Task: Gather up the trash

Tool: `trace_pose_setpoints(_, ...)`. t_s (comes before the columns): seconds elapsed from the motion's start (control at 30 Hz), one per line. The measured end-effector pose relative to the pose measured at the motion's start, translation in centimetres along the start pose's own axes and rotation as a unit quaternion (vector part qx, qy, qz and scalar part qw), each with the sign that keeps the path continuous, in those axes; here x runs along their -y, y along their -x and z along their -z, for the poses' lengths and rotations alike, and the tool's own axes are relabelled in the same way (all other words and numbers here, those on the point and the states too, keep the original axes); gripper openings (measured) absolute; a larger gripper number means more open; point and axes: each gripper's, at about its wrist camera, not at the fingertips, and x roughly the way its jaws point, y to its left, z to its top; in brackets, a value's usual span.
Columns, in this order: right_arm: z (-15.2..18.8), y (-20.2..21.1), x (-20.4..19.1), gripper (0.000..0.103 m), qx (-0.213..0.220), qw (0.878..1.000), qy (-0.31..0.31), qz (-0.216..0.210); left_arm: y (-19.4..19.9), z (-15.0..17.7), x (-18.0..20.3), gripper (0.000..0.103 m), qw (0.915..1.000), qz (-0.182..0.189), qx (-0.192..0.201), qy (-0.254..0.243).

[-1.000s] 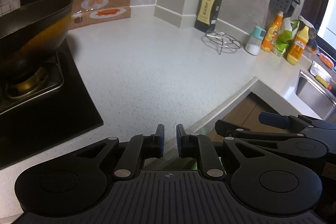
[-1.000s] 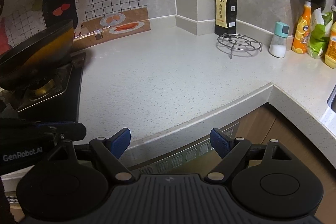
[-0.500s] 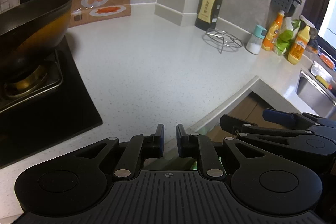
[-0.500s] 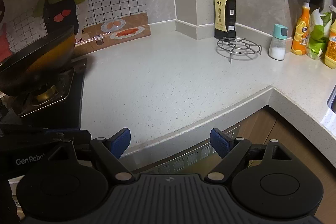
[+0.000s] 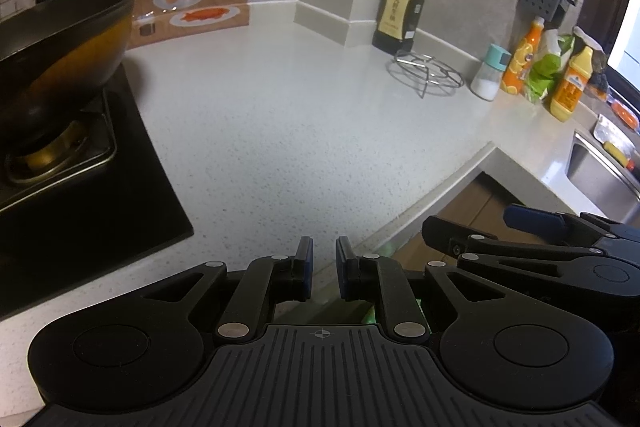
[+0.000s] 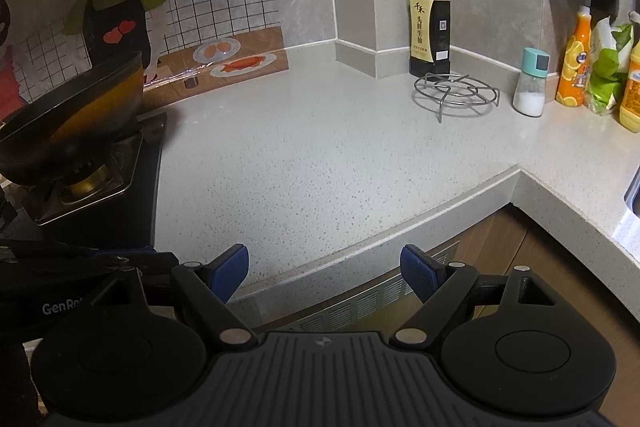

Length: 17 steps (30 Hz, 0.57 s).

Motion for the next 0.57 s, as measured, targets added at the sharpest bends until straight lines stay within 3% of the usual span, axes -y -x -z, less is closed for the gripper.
trace_pose_setpoints(0.37,0.0,-0.6,0.0,0.084,-0.007,1.000,-0.004,0.000,-0.3,0.0,0.1,0.016,0.9999,-0.002,0.014,-0.001)
trace_pose_setpoints(0.47,-0.2,-1.4,0.3,0.084,-0.009,1.000,0.002,0.000,-0.9,0.1,-0.3,0.016,0.9998,-0.009,0.005,0.015)
trace_pose_setpoints(0.57,-1.0,-2.4,0.8,0.084,0.016,0.999,0.037,-0.001,-1.5,0.1,-1.4,0.016,0.9989,-0.024,-0.004,0.039)
